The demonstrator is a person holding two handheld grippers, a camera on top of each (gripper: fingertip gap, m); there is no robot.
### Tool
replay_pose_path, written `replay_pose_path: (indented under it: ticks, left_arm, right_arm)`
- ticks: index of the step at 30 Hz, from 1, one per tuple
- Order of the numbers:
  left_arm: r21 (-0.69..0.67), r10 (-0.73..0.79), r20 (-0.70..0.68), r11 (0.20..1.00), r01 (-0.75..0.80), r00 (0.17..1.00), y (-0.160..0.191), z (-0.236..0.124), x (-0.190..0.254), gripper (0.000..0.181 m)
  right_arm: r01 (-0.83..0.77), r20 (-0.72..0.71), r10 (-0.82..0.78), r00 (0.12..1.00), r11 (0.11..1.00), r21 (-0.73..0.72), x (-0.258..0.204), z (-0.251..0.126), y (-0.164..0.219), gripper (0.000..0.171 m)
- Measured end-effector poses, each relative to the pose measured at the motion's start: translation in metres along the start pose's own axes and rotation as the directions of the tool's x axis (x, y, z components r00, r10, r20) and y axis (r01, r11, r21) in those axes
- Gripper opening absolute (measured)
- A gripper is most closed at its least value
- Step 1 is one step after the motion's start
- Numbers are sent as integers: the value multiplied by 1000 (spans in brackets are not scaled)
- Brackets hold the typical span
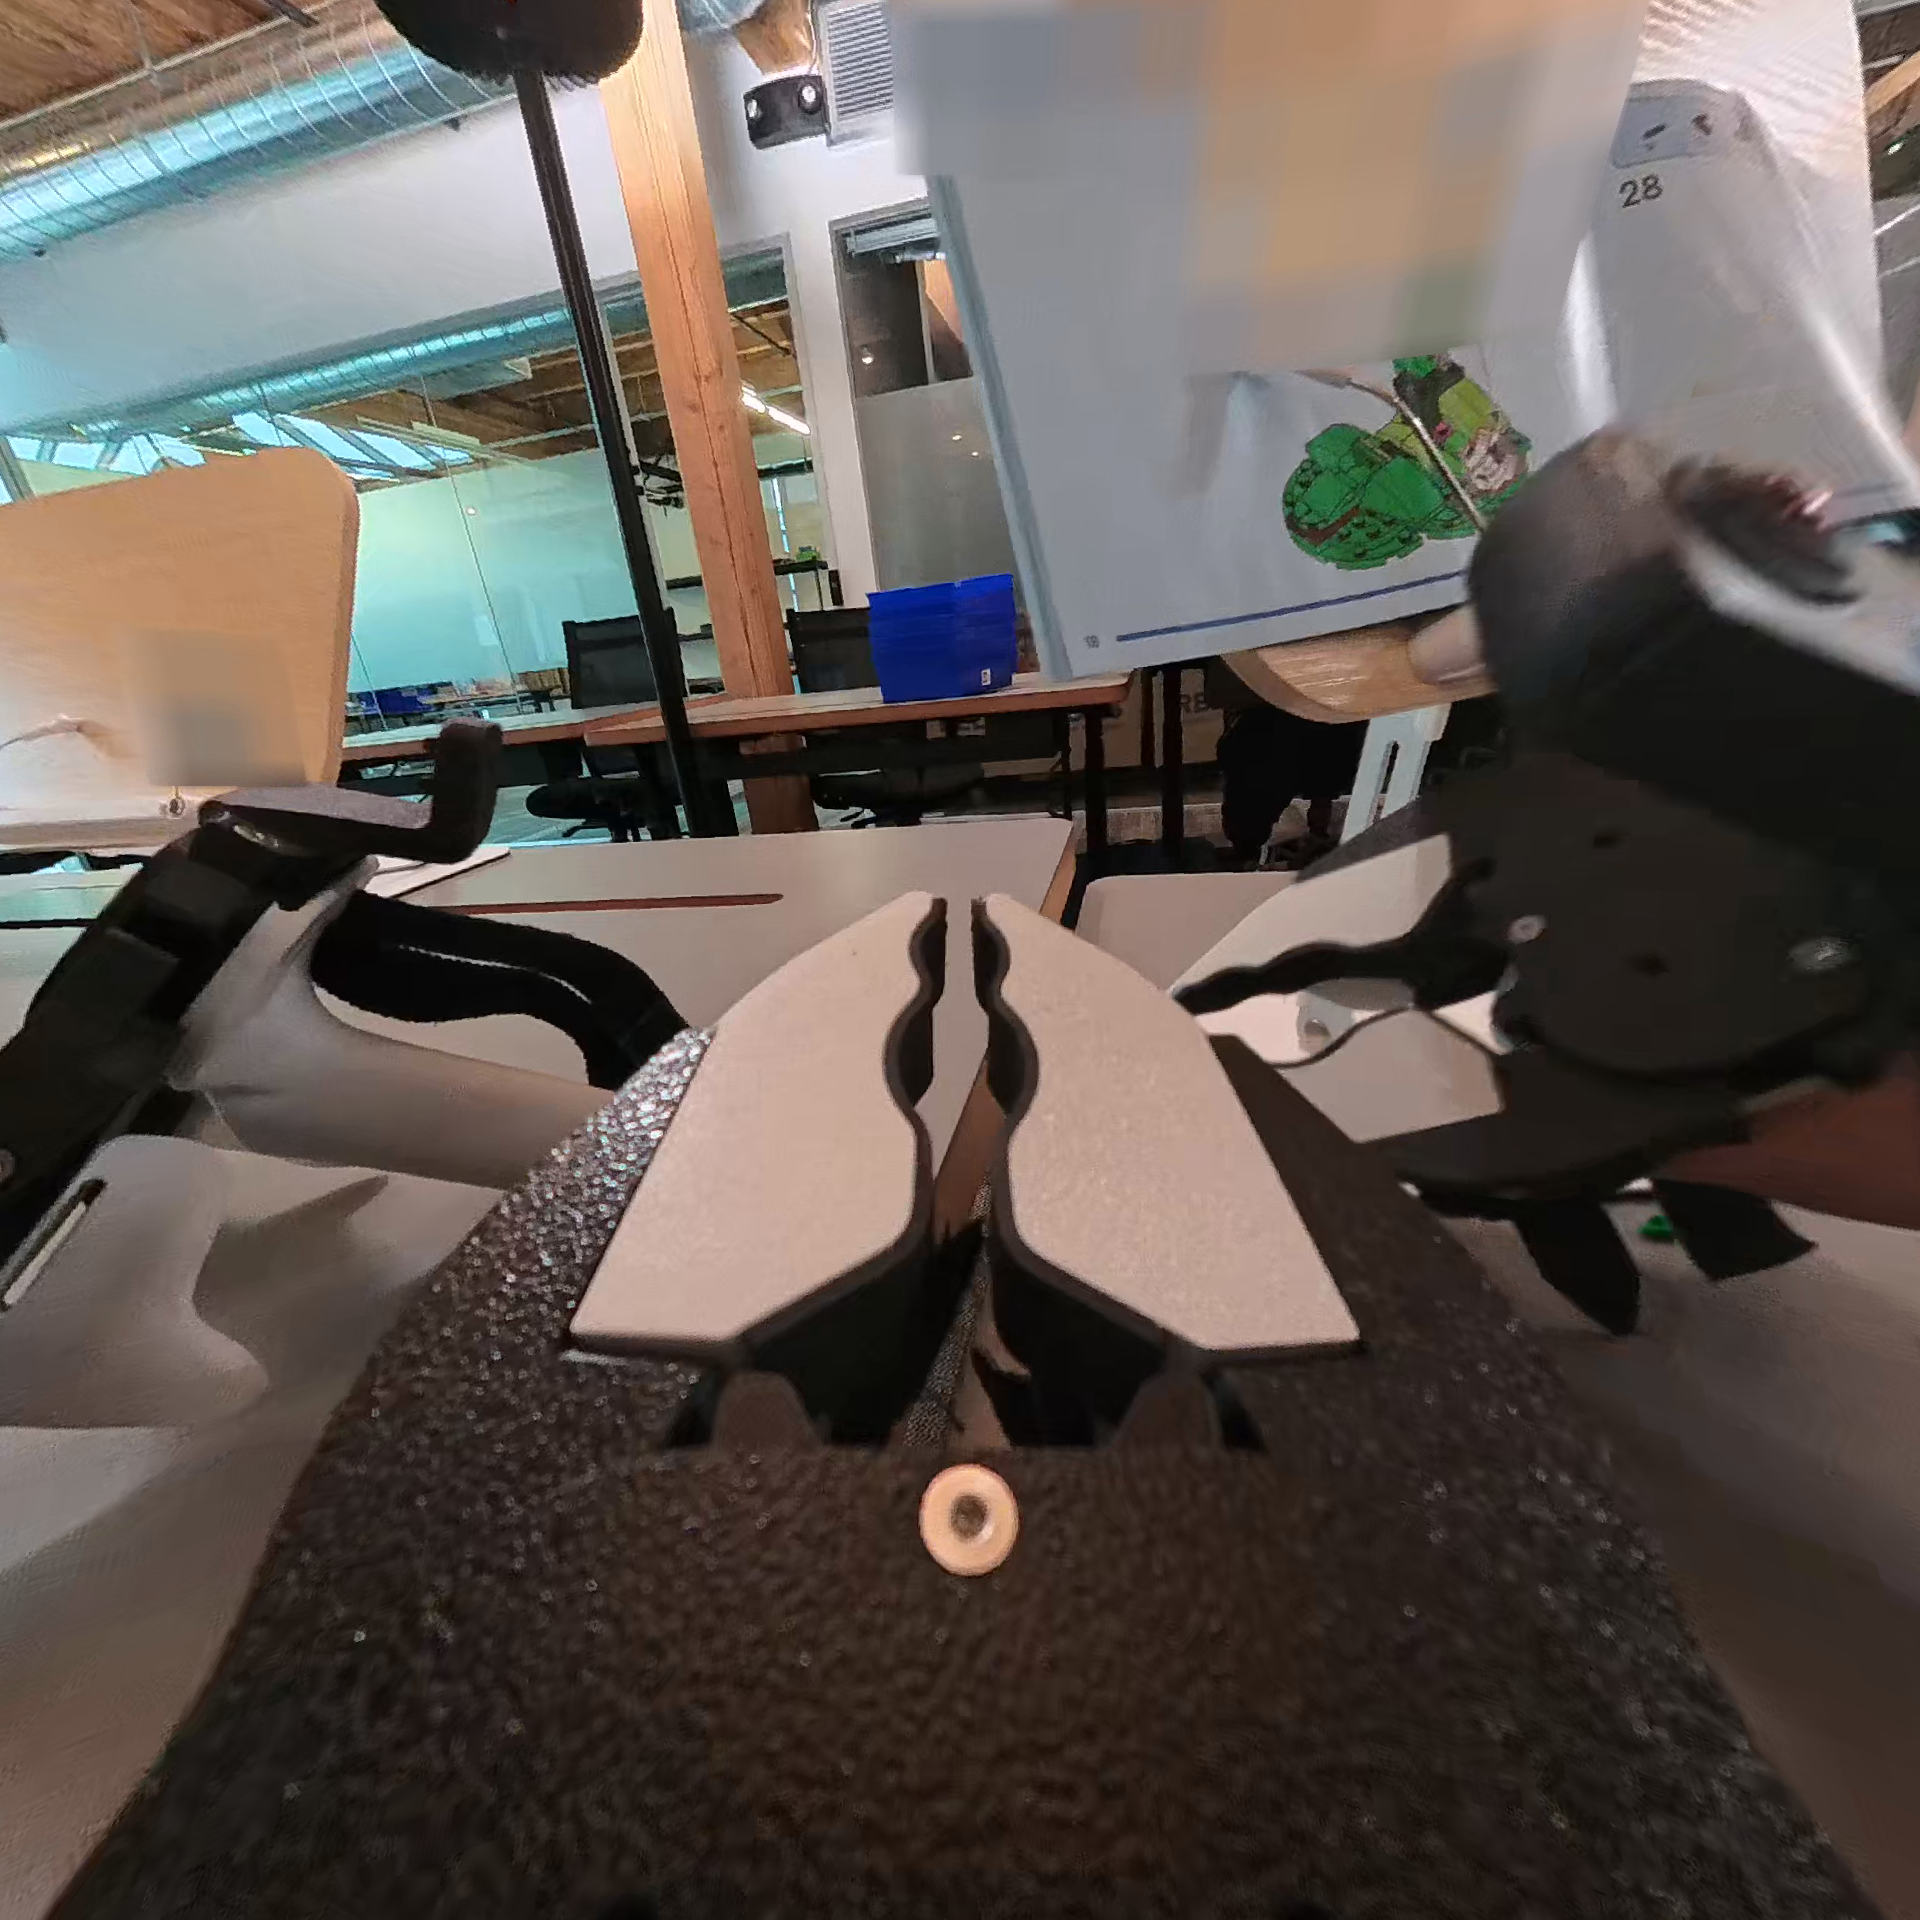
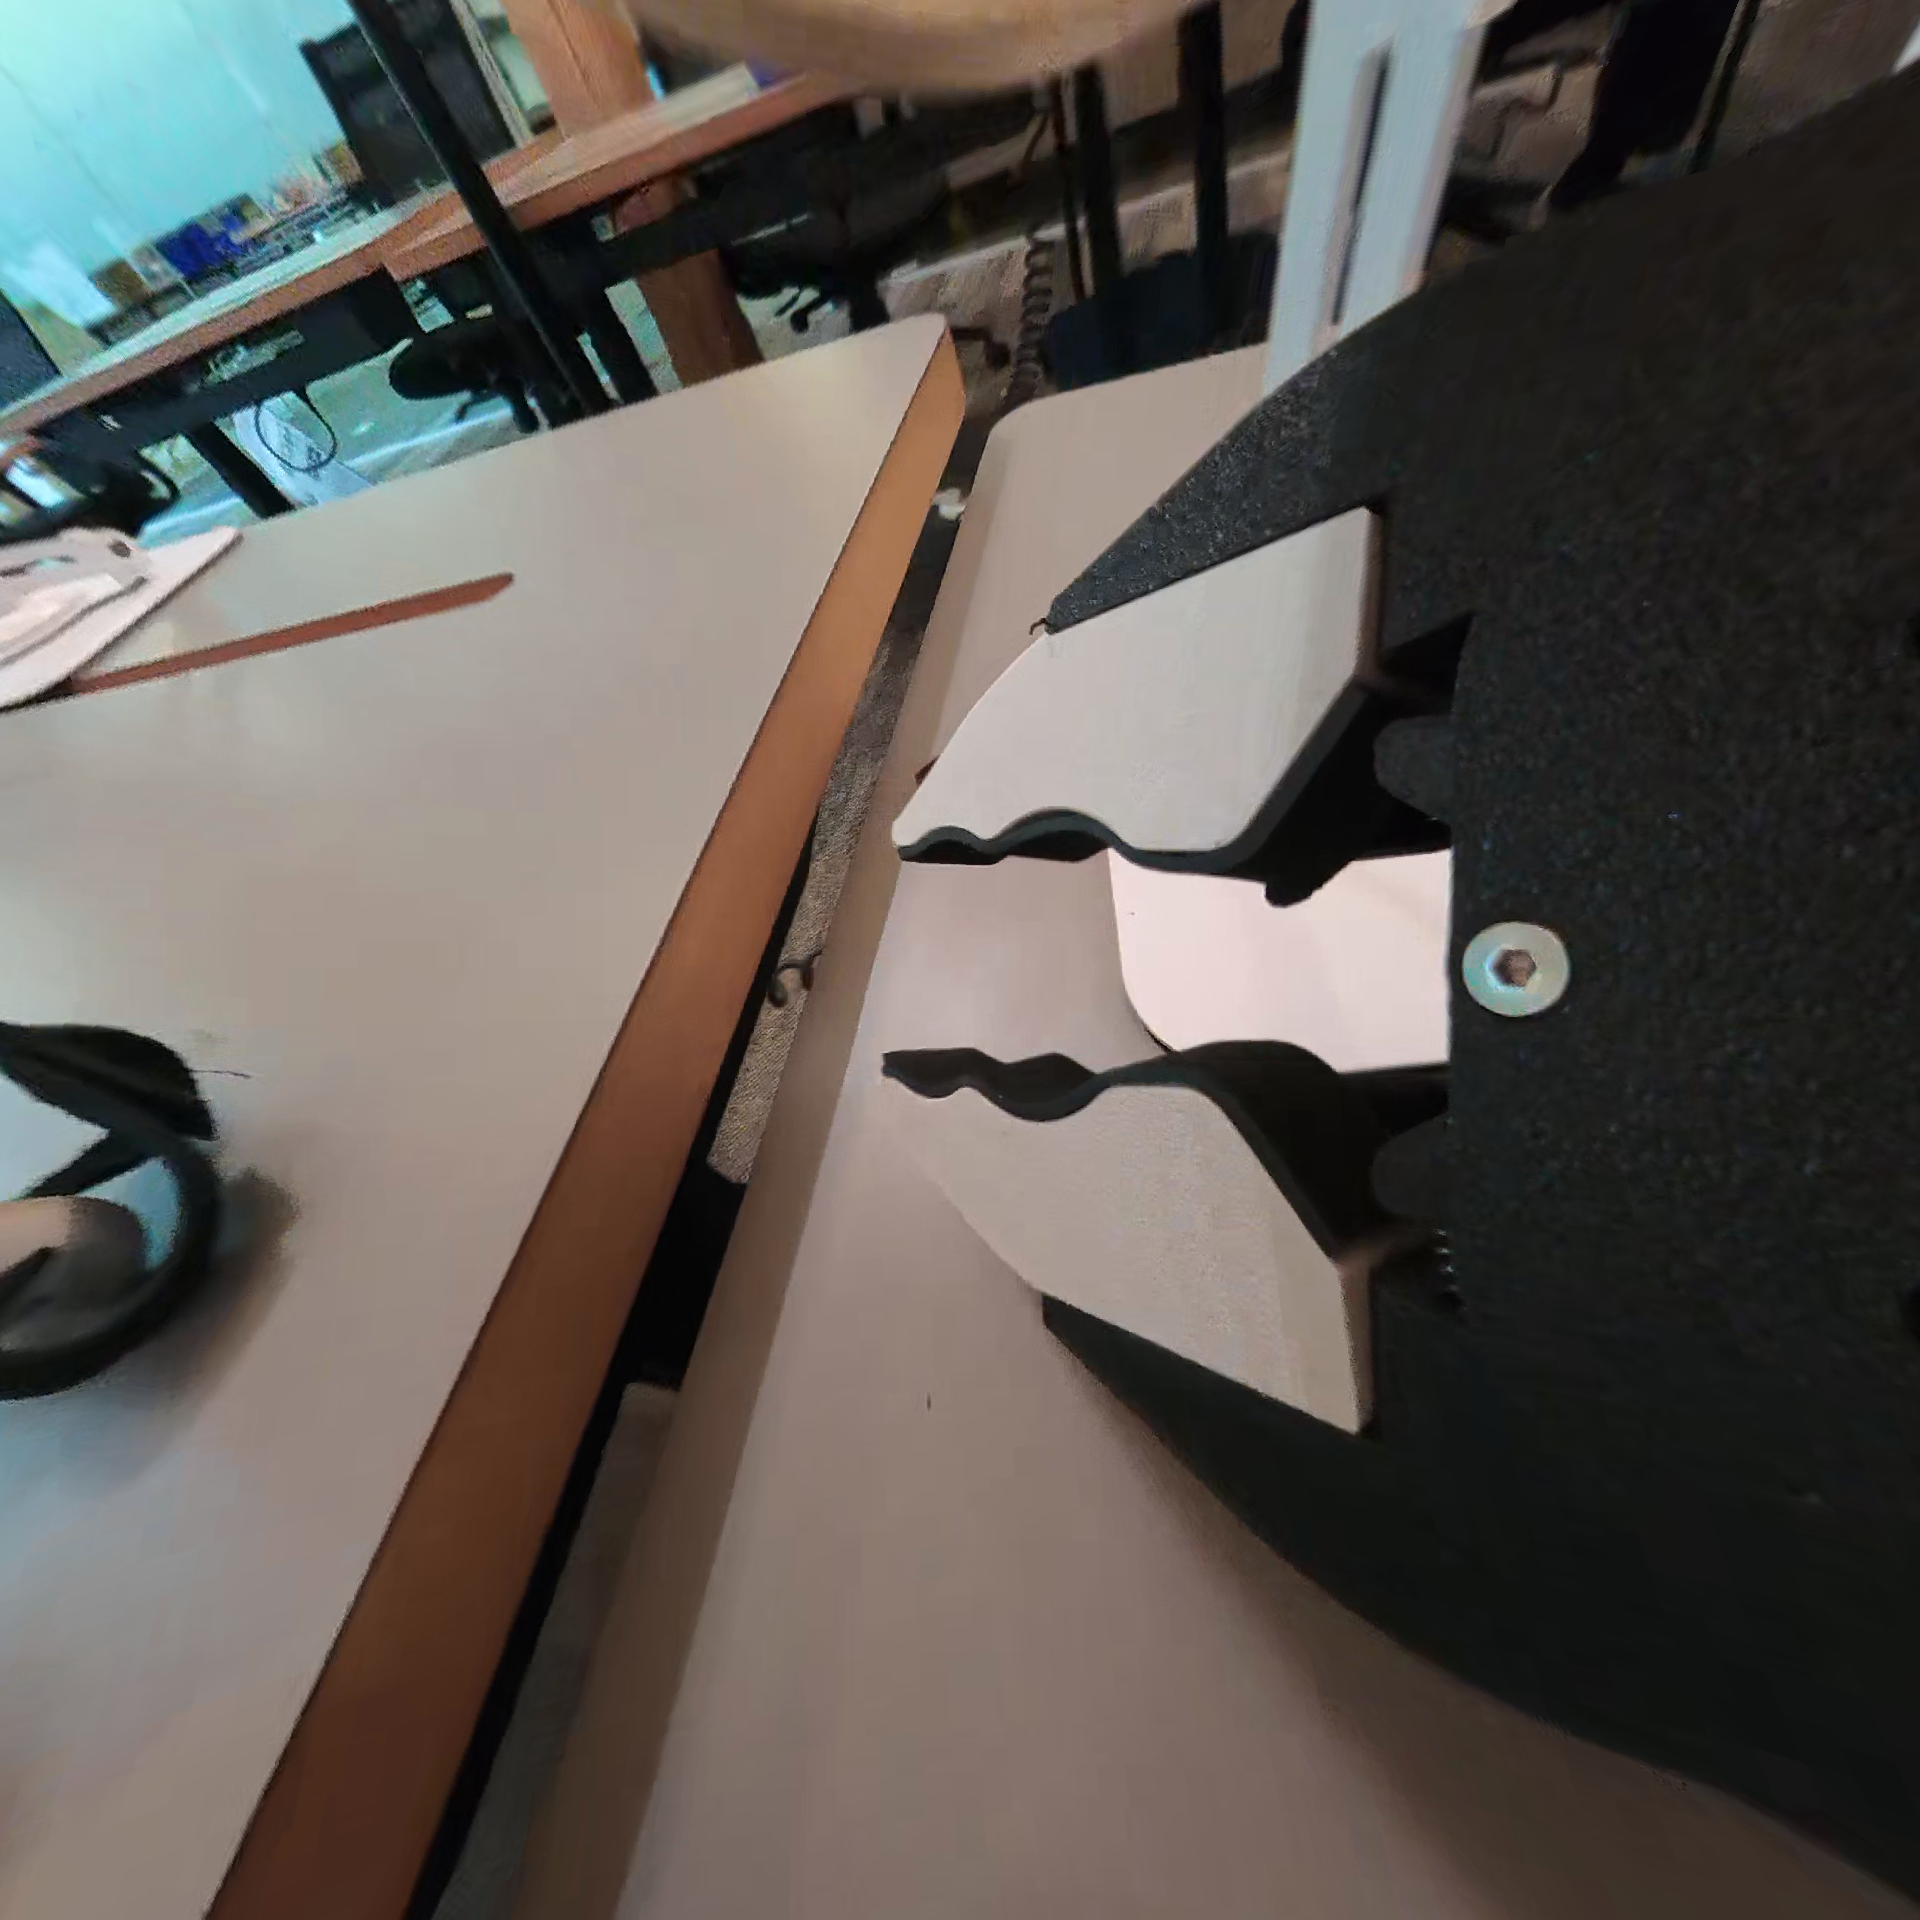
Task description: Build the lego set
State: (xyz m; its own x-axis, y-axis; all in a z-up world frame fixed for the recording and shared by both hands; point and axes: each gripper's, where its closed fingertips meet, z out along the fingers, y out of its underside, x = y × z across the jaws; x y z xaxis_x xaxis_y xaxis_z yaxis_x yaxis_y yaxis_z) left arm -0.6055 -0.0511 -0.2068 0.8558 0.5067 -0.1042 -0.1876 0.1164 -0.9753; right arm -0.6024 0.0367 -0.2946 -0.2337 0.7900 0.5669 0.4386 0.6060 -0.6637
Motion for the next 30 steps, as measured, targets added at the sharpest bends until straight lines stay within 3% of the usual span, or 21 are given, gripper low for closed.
replay_pose_path:
  ticks: [8, 15, 22, 30]
  left_arm:
    - [-1, -29, -3, 1000, 29, 1000, 2, 3, 0, 4]
    - [-5, -37, -13, 999, 37, 999, 4, 5, 1, 3]
    - [-17, -58, -32, 998, 58, 998, 7, 6, 4, 3]
    - [-22, -76, -44, 997, 75, 996, 8, 6, 5, 3]
  right_arm:
    - [-30, -120, 17, 993, 993, -111, 22, 39, 8, 29]
    - [-62, -187, 44, 981, 993, -96, 48, 52, 15, 23]
    - [8, -164, -11, 986, 1000, -22, 46, 48, 8, 14]
    - [137, -125, -143, 982, 989, -53, 41, 51, 16, 11]
